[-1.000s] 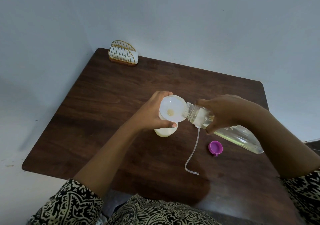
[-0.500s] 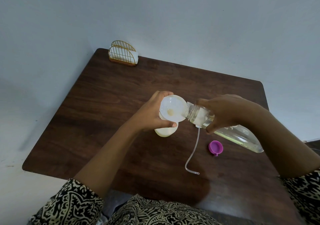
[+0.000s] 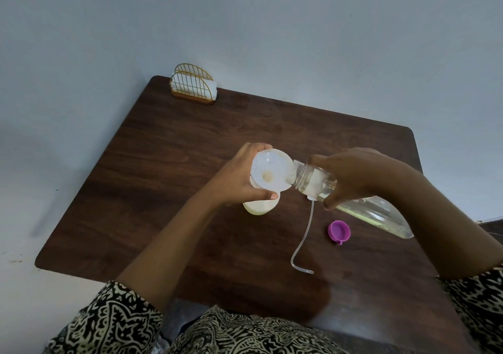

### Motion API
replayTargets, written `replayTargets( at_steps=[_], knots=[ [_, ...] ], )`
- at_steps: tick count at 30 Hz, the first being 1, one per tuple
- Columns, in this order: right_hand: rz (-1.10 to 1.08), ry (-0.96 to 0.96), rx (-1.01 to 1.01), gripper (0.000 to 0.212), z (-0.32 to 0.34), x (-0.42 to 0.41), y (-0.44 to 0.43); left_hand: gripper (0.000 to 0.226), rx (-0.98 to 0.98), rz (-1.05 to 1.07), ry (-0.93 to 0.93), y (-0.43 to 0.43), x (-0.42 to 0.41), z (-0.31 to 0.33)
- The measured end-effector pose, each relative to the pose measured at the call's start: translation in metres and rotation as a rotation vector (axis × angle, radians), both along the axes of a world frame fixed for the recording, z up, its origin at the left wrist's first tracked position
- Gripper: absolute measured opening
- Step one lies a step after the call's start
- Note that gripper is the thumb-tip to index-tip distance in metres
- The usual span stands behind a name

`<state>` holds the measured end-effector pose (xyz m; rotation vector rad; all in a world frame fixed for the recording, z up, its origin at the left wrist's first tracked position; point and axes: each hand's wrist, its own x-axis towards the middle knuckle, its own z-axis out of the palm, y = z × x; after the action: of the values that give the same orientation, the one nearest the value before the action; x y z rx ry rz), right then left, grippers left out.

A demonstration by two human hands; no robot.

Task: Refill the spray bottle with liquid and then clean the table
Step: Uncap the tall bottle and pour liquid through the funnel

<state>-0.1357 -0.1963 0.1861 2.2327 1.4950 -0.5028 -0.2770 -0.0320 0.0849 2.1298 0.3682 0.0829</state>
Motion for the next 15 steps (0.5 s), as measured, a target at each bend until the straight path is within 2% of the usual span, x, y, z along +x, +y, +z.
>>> replayTargets(
  at_steps=[15],
  knots=[
    [-0.001,0.017,0.026,0.076,-0.0055,0.0023,-0.0034,0.091,0.014,0.008,0.006,0.0001,0.0007,-0.0002]
  ],
)
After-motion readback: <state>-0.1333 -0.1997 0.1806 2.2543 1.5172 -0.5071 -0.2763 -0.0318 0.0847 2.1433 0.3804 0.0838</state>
